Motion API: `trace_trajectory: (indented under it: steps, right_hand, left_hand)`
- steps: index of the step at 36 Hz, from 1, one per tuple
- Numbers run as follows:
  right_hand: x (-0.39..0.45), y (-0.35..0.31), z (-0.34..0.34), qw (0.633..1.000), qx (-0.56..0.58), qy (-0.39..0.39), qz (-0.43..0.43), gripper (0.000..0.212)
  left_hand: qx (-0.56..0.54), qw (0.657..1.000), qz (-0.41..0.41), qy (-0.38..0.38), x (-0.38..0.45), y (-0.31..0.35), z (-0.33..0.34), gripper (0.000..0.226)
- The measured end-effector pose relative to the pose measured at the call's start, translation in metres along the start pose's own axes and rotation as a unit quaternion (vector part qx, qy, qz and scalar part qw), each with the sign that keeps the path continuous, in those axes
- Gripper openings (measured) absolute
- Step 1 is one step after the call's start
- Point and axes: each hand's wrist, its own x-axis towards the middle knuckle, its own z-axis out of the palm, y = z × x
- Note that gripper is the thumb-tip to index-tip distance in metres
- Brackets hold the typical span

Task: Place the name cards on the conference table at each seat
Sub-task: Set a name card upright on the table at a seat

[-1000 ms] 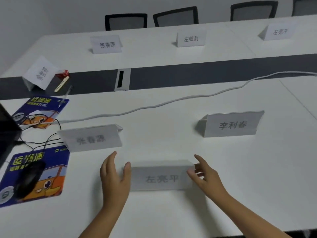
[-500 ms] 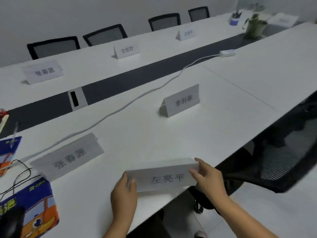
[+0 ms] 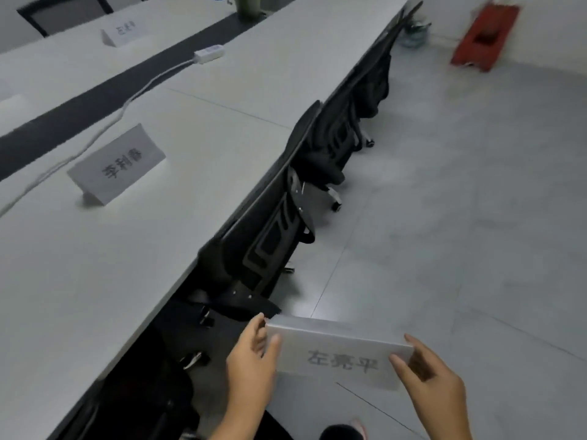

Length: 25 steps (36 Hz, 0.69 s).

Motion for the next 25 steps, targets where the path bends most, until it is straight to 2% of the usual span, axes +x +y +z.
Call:
trace_trajectory:
  steps: [8, 12, 19, 25]
  right_hand:
    - [0.06, 0.026, -0.102, 0.998, 0.003, 0.066, 0.008, 0.04]
    - [0.088, 0.025, -0.114, 0.996, 0.051, 0.059, 0.036, 0.04]
    - [0.16, 0.024, -0.109, 0.997, 0.056, 0.047, 0.031, 0.038]
    - [0.277, -0.018, -0.104, 0.998, 0.026, 0.05, 0.005, 0.038]
  left_hand:
    - [0.014, 0.999, -0.024, -0.04, -0.011, 0.005, 0.123, 0.032]
    - [0.023, 0.999, -0.023, -0.035, -0.002, 0.014, 0.152, 0.033]
    - [0.031, 0.999, -0.022, -0.005, 0.044, 0.048, 0.194, 0.032]
    - [0.029, 0.999, -0.005, 0.012, 0.127, 0.094, 0.254, 0.032]
